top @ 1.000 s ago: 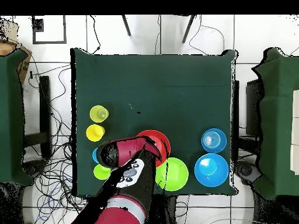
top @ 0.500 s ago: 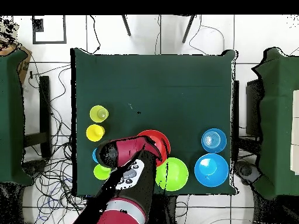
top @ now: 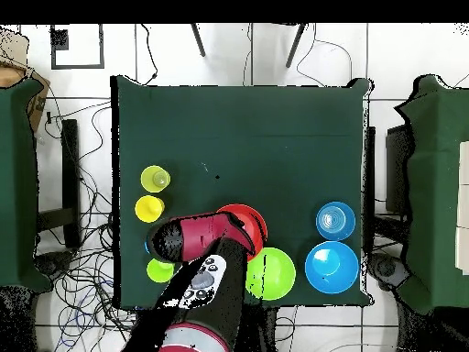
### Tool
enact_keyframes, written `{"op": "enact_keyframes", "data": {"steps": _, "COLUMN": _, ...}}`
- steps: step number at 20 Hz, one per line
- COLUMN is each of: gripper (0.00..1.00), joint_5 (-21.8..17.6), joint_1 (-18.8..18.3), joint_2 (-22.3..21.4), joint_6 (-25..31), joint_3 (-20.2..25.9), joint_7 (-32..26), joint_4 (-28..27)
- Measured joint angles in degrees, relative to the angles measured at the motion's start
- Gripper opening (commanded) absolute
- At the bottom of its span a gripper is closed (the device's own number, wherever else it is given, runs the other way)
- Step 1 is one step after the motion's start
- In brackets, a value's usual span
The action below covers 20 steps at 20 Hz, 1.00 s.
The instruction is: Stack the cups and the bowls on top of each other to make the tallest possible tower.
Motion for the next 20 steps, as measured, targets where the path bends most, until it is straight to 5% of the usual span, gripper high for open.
{"op": "enact_keyframes", "data": {"steps": 20, "gripper": 1.0, "joint_5": 0.0, "joint_1": 0.0, "joint_2": -4.6, "joint_6": 6.0, "joint_3": 0.0, "joint_7": 0.0, "joint_4": 0.0}}
